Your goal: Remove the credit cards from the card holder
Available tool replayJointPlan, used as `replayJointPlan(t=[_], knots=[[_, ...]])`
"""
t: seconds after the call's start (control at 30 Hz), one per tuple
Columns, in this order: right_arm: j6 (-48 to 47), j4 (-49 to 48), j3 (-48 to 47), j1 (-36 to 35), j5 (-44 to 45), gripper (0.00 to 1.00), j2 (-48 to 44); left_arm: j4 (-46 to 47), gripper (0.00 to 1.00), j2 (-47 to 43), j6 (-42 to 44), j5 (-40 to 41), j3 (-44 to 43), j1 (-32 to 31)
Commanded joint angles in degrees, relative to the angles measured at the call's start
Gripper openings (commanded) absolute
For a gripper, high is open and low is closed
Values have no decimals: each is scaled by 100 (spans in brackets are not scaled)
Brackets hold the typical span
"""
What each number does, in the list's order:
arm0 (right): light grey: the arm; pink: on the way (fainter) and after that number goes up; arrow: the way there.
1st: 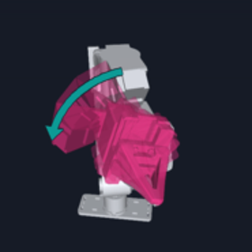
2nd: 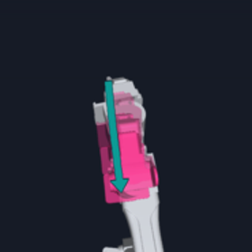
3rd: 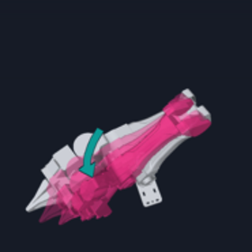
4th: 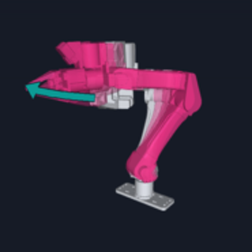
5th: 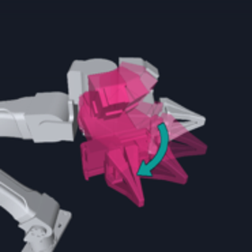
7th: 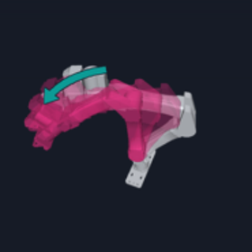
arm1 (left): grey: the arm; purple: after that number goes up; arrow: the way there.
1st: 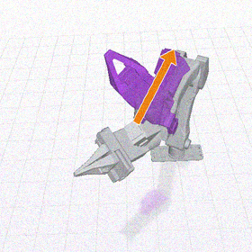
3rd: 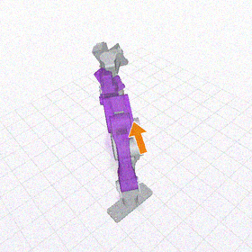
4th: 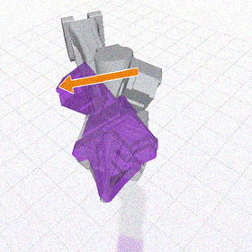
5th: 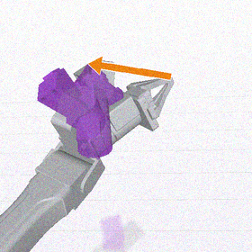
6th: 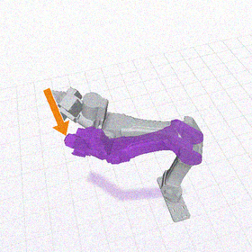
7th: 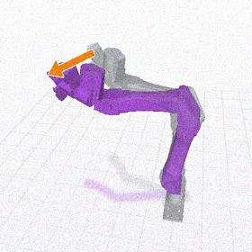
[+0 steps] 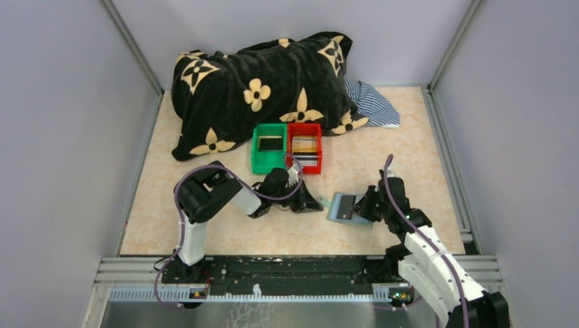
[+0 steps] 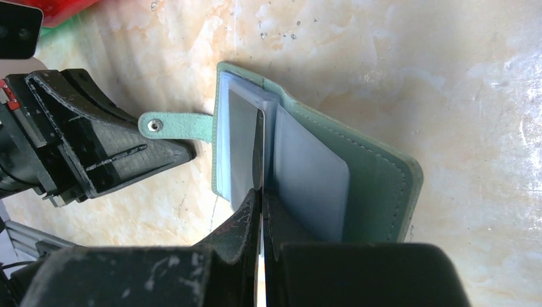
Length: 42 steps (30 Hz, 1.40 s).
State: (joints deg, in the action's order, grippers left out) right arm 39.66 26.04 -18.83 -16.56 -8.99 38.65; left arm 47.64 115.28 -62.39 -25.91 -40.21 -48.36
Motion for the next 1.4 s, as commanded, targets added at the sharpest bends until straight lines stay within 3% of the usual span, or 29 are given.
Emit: replayJointPlan(t=[0.0, 0.33, 0.5, 0.7, 0.8, 1.07, 1.37], knots=[[11, -400, -58, 47, -65, 0, 81, -983, 0, 159, 322, 522, 124, 73], [-176, -1117, 339, 47, -322, 0, 768, -1490, 2, -237, 868, 895, -235, -334], [-228, -1566, 577, 47, -477, 0, 1141, -1486, 2, -1176, 881, 1519, 277, -547], [-421, -2362, 635, 43, -1023, 0, 1772, -2460, 0, -2635, 1463, 2771, 484, -1026], [-511, -2786, 642, 36, -1464, 0, 1992, -2534, 0, -3038, 1637, 2984, 487, -1062], [-1006, -3160, 272, -135, -2433, 0, 2764, -2068, 8, -2583, 1606, 2720, 444, -1062], [-972, -3359, 343, -132, -2586, 0, 2632, -1116, 7, -1643, 1033, 2273, 783, -985]])
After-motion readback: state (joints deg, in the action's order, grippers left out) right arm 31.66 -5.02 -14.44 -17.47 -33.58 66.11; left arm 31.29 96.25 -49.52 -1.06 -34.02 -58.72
